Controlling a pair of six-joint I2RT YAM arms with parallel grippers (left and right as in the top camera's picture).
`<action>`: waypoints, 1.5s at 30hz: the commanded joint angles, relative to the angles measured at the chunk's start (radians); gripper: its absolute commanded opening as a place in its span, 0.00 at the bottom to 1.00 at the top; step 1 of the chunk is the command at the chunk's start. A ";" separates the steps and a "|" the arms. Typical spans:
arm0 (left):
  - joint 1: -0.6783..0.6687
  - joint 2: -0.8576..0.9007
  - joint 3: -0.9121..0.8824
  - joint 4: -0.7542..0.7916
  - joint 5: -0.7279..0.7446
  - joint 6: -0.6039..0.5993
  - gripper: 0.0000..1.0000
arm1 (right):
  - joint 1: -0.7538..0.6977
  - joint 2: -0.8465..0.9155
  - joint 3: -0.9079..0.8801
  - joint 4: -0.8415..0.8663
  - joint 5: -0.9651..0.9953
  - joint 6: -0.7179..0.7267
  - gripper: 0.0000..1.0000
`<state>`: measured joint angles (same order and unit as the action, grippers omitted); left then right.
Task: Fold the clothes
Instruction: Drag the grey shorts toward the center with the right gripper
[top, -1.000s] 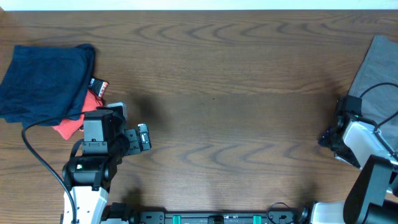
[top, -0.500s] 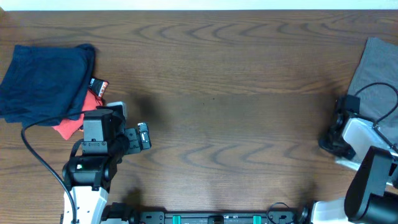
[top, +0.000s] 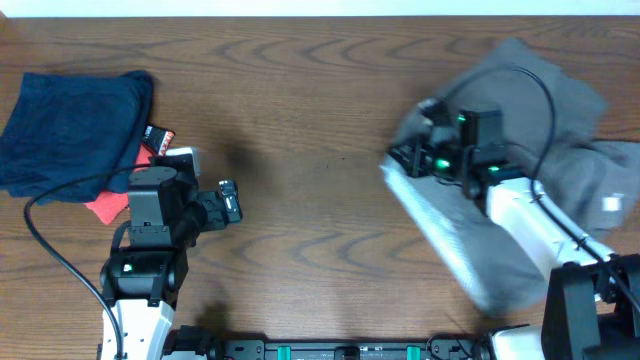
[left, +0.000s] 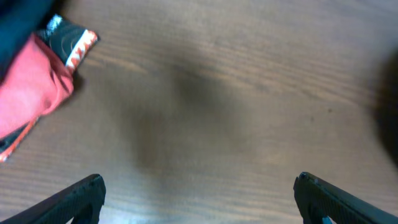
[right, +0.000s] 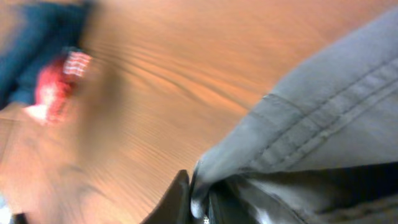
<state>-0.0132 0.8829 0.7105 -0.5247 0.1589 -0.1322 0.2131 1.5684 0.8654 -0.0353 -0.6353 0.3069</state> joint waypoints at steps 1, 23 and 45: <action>0.003 0.000 0.021 0.025 0.014 -0.009 0.98 | 0.073 -0.026 0.012 0.043 0.010 0.064 0.17; -0.143 0.226 0.017 0.002 0.344 -0.369 0.98 | -0.381 -0.441 0.035 -0.636 0.474 -0.155 0.71; -0.402 0.920 0.017 0.885 0.249 -0.630 0.84 | -0.521 -0.456 0.035 -0.840 0.613 -0.155 0.77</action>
<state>-0.4152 1.7473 0.7231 0.3023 0.4744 -0.7506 -0.3008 1.1187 0.8875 -0.8707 -0.0387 0.1669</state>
